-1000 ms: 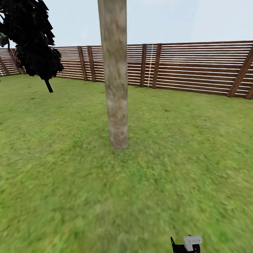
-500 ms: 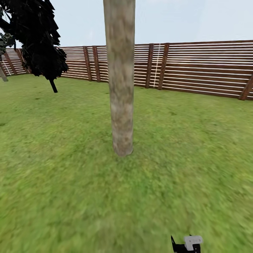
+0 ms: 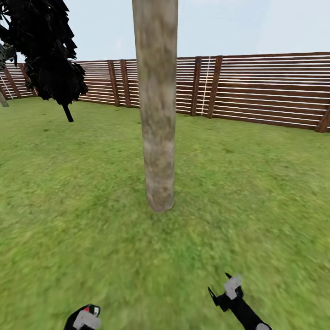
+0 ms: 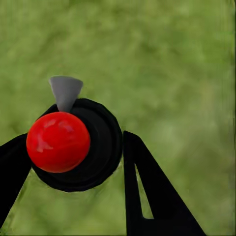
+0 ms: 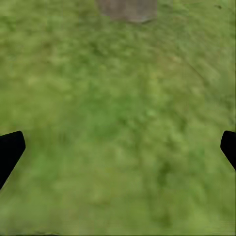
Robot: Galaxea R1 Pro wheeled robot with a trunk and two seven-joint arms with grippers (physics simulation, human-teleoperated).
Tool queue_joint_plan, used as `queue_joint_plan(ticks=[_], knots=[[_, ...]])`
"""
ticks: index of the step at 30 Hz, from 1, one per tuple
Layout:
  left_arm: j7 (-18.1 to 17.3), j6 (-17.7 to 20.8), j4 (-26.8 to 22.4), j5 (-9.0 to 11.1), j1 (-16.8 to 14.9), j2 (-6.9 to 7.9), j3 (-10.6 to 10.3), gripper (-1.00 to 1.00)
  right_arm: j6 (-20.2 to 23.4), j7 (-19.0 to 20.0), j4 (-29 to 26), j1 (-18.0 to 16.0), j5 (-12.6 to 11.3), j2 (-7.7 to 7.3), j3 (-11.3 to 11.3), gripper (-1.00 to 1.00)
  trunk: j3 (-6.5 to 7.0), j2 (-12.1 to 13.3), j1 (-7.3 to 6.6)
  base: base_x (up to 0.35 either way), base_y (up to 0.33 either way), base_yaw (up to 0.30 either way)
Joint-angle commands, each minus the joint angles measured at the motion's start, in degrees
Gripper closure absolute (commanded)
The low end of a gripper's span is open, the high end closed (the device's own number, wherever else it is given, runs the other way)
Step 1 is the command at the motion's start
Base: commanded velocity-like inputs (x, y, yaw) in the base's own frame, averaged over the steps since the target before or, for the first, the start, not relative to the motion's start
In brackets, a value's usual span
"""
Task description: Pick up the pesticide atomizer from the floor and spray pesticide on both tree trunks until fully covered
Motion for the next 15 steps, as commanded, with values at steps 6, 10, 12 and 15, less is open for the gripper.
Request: queue_joint_plan(ticks=[6,10,12,15], knots=[[-39.15,19.33,-17.25,-17.86,-7.14,-0.04,0.56,1.0,20.67,27.06,-15.12,-6.29,10.34,1.9,5.98,-1.0,-0.05,-0.02,-0.01,0.003,0.0,0.0],[-46.32,20.54,-19.38,-18.54,-9.26,-0.46,0.19,1.0,22.45,32.13,-17.28,-7.78,10.7,3.87,9.66,-1.0,-0.05,-0.02,-0.01,0.0,0.0,0.0],[-49.0,21.2,-20.17,-18.76,-9.77,-0.66,0.1,1.0,22.76,34.9,-18.19,-8.03,10.75,5.23,11.83,-1.0,-0.05,-0.02,-0.01,0.0,0.0,0.0],[-49.69,22.12,-20.36,-19.62,-9.9,-0.83,-0.24,1.0,22.83,35.93,-18.57,-8.09,10.72,6.09,12.39,-1.0,-0.05,-0.02,-0.01,0.0,0.0,0.0]])
